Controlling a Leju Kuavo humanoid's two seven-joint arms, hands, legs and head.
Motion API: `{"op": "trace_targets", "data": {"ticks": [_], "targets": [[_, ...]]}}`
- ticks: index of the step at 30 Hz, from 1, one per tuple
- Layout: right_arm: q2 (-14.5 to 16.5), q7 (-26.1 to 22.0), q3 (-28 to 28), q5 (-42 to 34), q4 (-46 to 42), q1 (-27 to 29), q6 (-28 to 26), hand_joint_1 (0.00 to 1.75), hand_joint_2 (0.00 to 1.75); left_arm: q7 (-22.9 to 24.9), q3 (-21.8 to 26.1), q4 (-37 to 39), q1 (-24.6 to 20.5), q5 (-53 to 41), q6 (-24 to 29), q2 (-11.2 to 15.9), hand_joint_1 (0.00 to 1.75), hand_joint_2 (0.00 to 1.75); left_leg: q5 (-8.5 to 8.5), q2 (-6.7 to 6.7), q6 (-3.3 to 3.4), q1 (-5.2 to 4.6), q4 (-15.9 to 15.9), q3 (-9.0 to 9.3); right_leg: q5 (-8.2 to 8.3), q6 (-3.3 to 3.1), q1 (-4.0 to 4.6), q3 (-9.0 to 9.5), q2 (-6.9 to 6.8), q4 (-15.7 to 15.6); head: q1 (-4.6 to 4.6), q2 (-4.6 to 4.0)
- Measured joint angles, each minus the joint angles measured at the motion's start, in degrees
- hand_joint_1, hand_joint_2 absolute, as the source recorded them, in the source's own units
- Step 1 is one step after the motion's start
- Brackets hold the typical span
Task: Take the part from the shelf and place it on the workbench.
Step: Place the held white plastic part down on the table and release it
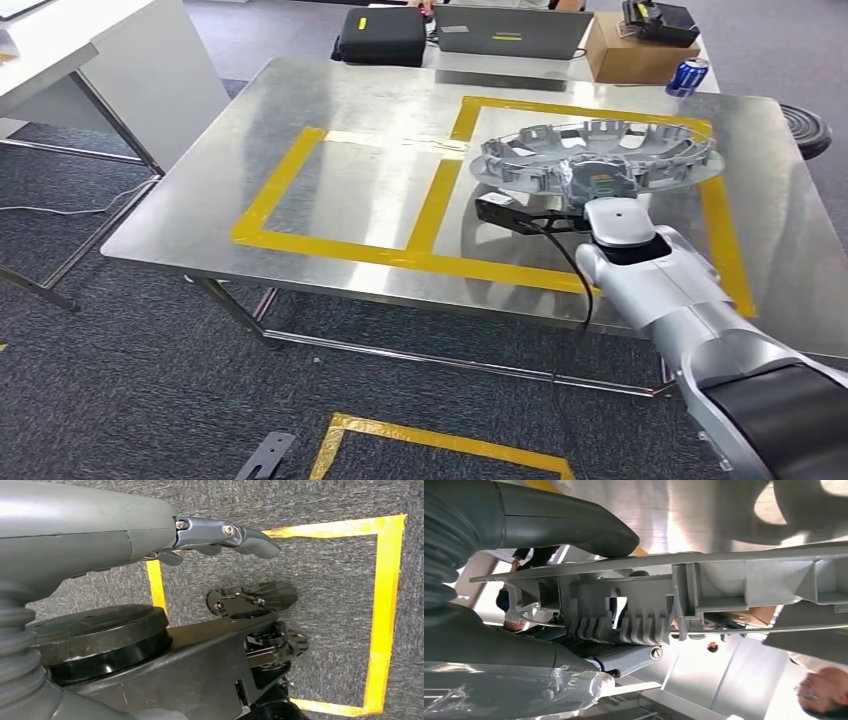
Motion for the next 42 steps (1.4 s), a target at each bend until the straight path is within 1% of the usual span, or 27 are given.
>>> {"op": "trace_targets", "data": {"ticks": [2, 6, 7, 11, 16, 20, 27, 36, 42], "targets": [[0.64, 0.01, 0.33, -0.01, 0.37, -0.36, -0.01, 1.75, 1.75, 0.0, -0.15, 0.0, 0.01, 0.0, 0.01, 0.01, 0.0, 1.75, 0.01, -0.02, -0.01, 0.01, 0.0, 0.0, 0.0, 0.0, 0.0, 0.01, -0.04, 0.0, 0.01, 0.0], [1.4, -0.58, 0.67, -0.14, 0.96, -0.91, -0.07, 0.0, 0.0, -0.01, -0.3, 0.0, 0.01, -0.12, -0.53, 0.01, 0.0, 1.75, 0.02, -0.03, -0.02, 0.01, 0.0, -0.02, 0.0, -0.01, 0.01, 0.02, -0.01, 0.0, 0.02, 0.01], [1.67, -0.92, 0.74, -0.21, 1.09, -1.1, -0.05, 0.0, 0.0, -0.01, -0.43, 0.0, 0.0, -0.36, -0.99, 0.01, 0.0, 1.75, 0.01, -0.02, -0.03, 0.0, 0.0, -0.02, 0.01, -0.02, 0.01, 0.01, 0.02, 0.0, 0.02, 0.01], [3.35, -1.52, 1.51, -0.37, 1.52, -2.2, 0.35, 0.0, 0.0, 0.73, -1.26, 0.0, -0.19, -1.14, -2.54, -0.08, 0.0, 0.0, 0.01, 0.05, -0.03, 0.01, 0.0, -0.01, 0.03, -0.05, 0.0, -0.04, 0.11, 0.0, -0.01, 0.0], [5.13, -1.4, 2.24, -1.09, 2.17, -4.04, 1.14, 0.0, 0.0, 1.51, -1.34, 0.0, -0.13, -0.22, -4.91, -0.25, 0.0, 0.0, 0.04, 0.03, -0.06, 0.04, 0.0, -0.02, 0.03, -0.07, 0.02, -0.05, 0.07, 0.0, 0.0, 0.0], [5.77, -1.5, 2.75, -1.56, 2.72, -5.43, 1.31, 0.0, 0.0, -0.06, -1.55, 0.0, -0.14, -1.17, -6.21, -0.74, 0.0, 0.0, 0.06, 0.03, -0.09, 0.06, 0.0, -0.01, 0.03, -0.09, 0.05, -0.02, 0.06, 0.0, 0.01, 0.01], [6.09, -1.36, 3.39, -2.32, 3.54, -6.6, 1.21, 0.0, 0.0, -0.26, -1.71, 0.0, -0.2, -1.23, -4.32, -1.58, 0.0, 0.0, 0.06, 0.03, -0.1, 0.05, 0.0, -0.01, 0.06, -0.12, 0.04, -0.01, 0.06, -0.01, 0.01, 0.01], [6.1, -1.36, 3.62, -3.11, 3.92, -6.97, 1.2, 0.0, 0.0, 0.15, -1.69, 0.0, -0.17, -1.24, -4.44, -1.64, 0.0, 0.0, 0.07, 0.03, -0.1, 0.06, 0.0, 0.0, 0.08, -0.13, 0.04, -0.01, 0.06, -0.01, 0.0, 0.01], [6.23, -2.1, 4.02, -5.1, 3.99, -7.84, 0.71, 0.0, 0.0, 0.33, -1.67, 0.0, -0.15, -1.03, -4.47, -1.86, 0.0, 0.0, 0.07, 0.03, -0.11, 0.07, 0.0, 0.0, 0.07, -0.13, 0.06, -0.02, 0.06, -0.01, 0.01, -0.01]]}}
